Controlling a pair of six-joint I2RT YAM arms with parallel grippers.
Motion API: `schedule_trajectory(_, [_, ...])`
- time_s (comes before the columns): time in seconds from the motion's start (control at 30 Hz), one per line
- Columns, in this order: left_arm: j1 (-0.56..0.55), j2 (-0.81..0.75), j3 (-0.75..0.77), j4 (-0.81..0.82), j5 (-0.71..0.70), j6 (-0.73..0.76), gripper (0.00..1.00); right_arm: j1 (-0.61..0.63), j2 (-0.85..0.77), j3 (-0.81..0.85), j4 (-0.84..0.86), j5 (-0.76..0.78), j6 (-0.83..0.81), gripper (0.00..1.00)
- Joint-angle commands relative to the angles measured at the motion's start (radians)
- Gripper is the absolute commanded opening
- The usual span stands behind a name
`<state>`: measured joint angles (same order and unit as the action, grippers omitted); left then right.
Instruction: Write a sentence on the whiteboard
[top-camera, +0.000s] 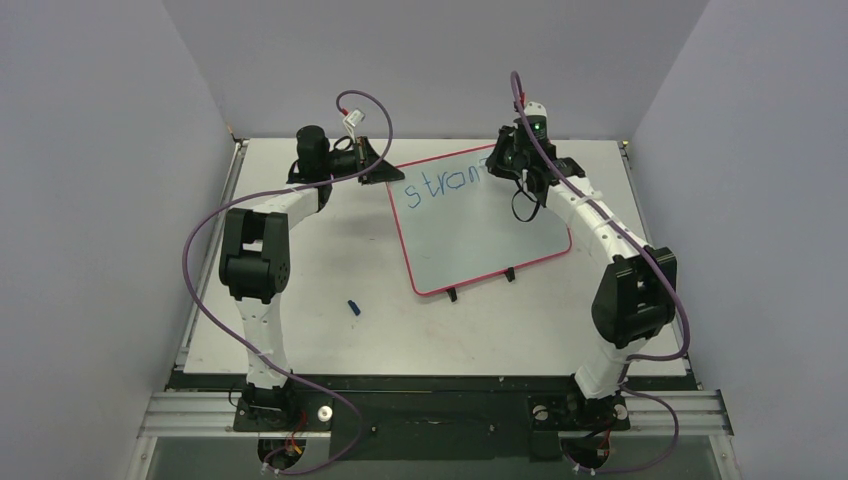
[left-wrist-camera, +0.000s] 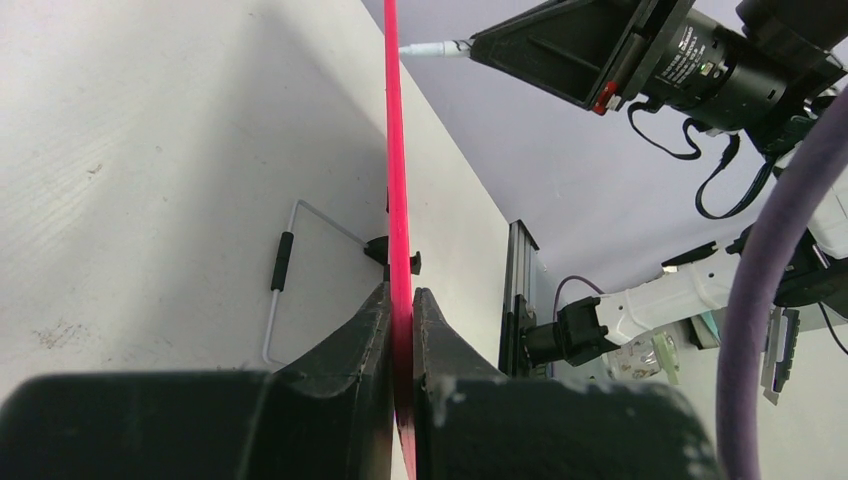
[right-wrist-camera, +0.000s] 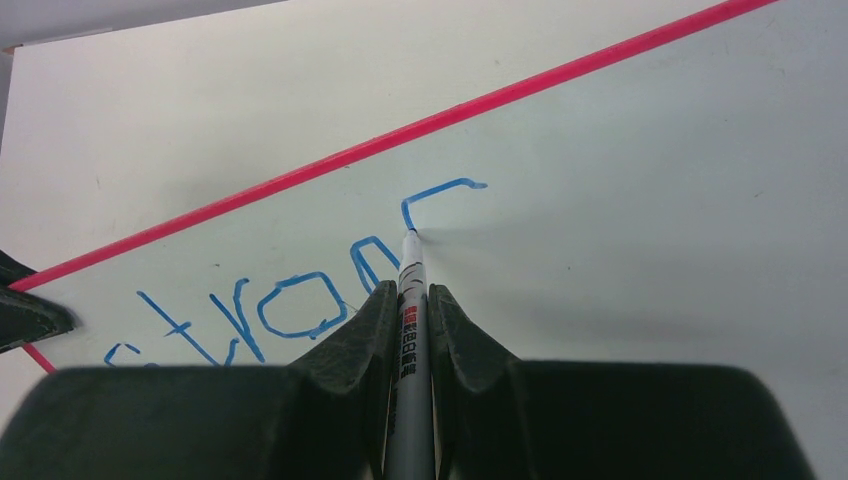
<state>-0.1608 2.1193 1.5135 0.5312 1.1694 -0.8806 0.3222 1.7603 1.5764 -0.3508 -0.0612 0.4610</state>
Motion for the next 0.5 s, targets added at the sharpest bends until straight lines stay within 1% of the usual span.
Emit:
schedule_trajectory(0.0, [-0.005, -0.076, 0.02, 0.096, 0.07, 0.025, 0.0, 0.005, -0.044, -0.036, 0.002, 0.005, -0.014, 0.0])
schedule_trajectory(0.2, [-0.004, -0.079, 0.018, 0.096, 0.07, 0.026, 0.0, -0.002, -0.054, -0.046, -0.004, 0.033, -0.016, 0.0])
schedule_trajectory(0.47, [-0.003, -0.081, 0.017, 0.095, 0.071, 0.029, 0.0, -0.025, -0.029, 0.009, -0.035, 0.058, -0.013, 0.0])
